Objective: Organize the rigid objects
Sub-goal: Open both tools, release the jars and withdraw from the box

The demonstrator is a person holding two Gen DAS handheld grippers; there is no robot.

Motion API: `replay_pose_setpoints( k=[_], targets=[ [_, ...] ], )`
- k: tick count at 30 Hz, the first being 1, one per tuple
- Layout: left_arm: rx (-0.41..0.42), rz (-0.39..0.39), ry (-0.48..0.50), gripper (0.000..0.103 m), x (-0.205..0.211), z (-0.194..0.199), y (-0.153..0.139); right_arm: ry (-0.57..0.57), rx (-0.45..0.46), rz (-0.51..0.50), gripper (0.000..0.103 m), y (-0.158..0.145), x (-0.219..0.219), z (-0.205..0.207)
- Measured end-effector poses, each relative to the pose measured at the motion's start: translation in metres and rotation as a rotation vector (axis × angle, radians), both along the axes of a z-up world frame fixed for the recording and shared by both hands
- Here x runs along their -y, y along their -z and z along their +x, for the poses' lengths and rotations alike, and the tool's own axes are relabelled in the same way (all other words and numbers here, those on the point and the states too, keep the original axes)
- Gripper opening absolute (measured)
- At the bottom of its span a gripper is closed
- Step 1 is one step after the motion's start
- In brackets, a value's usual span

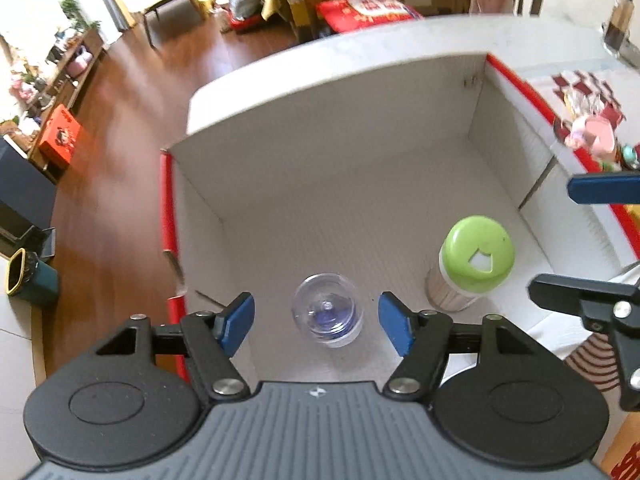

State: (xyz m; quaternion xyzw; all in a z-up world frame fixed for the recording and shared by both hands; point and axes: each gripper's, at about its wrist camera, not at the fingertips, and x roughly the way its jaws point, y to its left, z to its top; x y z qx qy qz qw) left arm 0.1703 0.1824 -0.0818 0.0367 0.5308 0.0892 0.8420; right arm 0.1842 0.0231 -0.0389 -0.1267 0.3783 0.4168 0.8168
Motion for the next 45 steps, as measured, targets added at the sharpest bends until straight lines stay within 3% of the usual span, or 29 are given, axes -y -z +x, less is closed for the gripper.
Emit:
replay_pose_setpoints(
  k=[9,20,25,36,45],
  targets=[
    [0.120,-0.047,-0.052,0.068,0.006,-0.023,-0.035,0.000,0.021,0.074,0.093,-0.026,0.041,-0.009],
    [0.222,-0.118,-0.015,0.069,0.059,-0.039,-0.057,0.057,0.048,0.112,0.102,-0.036,0.108,-0.006],
    [0.287,-0.132,-0.002,0.080,0.093,-0.043,-0.062,0.085,0.042,0.121,0.103,-0.029,0.144,-0.003],
    [0.359,-0.179,0.053,0.081,0.176,-0.026,-0.052,0.149,0.097,0.058,0.103,-0.011,0.212,0.019],
    [0.336,-0.193,0.040,0.081,0.227,0.014,-0.015,0.108,0.100,-0.003,0.103,0.014,0.242,0.040]
  ],
)
